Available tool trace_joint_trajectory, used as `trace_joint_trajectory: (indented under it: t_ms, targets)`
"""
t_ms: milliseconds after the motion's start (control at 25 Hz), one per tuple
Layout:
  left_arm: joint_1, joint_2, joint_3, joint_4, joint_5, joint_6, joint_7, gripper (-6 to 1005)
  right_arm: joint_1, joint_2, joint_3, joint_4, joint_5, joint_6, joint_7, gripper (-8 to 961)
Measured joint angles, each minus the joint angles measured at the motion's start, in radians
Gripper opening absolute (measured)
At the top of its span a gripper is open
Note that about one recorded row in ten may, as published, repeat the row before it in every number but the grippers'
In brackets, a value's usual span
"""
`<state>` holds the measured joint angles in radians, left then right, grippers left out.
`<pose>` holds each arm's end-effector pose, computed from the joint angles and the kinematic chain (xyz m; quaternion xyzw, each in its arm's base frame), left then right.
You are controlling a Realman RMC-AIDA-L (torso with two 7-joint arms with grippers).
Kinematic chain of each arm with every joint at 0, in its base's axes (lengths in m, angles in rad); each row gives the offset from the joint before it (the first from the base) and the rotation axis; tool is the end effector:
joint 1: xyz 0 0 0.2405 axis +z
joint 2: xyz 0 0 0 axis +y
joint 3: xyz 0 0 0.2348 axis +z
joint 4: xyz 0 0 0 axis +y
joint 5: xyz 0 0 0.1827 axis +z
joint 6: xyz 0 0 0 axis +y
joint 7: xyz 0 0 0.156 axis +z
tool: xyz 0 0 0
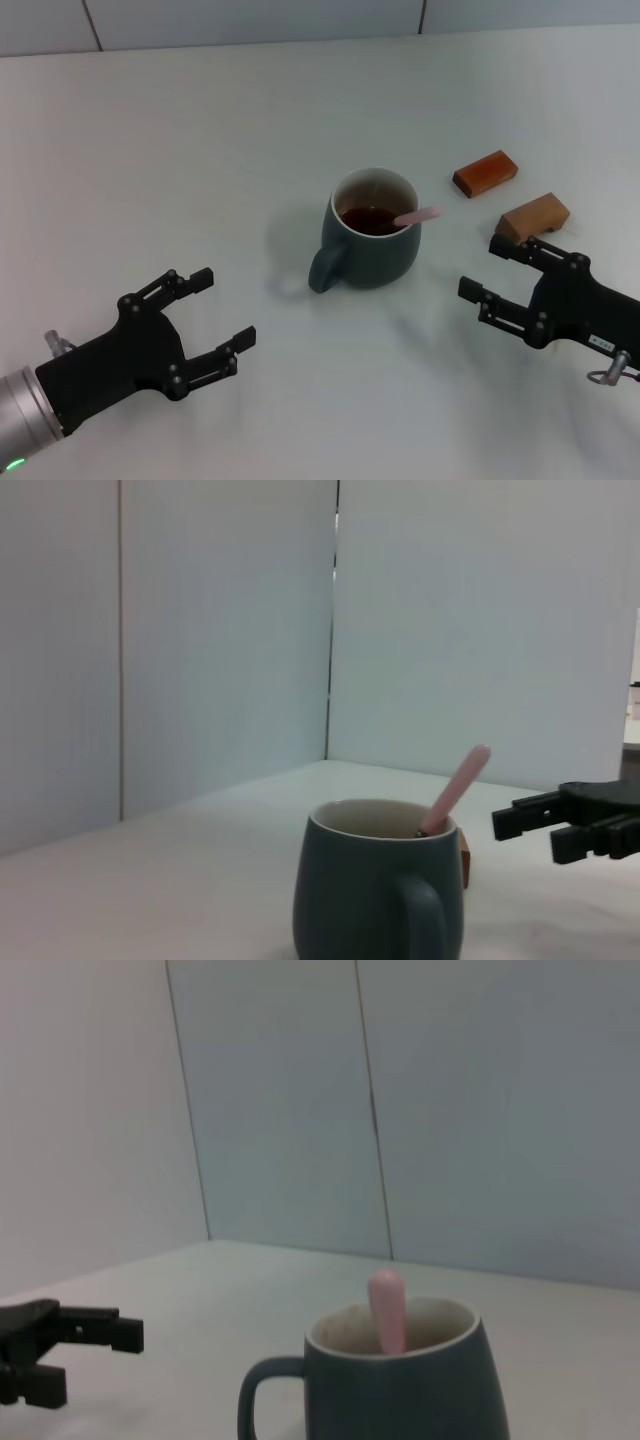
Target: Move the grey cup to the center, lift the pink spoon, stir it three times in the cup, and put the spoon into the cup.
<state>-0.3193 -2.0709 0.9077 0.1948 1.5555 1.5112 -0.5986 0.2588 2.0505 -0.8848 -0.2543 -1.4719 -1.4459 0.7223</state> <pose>-0.2675 0.2222 -0.0485 -0.9133 -0.1313 -0.3090 0.2307 0.2932 0.2311 -0.0252 -0.8850 0.2058 0.2985 0.2921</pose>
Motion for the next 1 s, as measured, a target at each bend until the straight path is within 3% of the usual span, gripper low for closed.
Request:
trace_joint_trajectory:
  t_ms: [520,1000]
  targets:
    - [0.003,0.002,0.012,0.000,0.000,-0.004,0.007,842,0.035,-0.050,0.003,0.024,-0.068,-0.012,0.019,703]
    - [0.002,0.002,0.016,0.000,0.000,-0.004,0.007,842,0.054,-0.059,0.009,0.018,-0.068,-0.031,0.022,702]
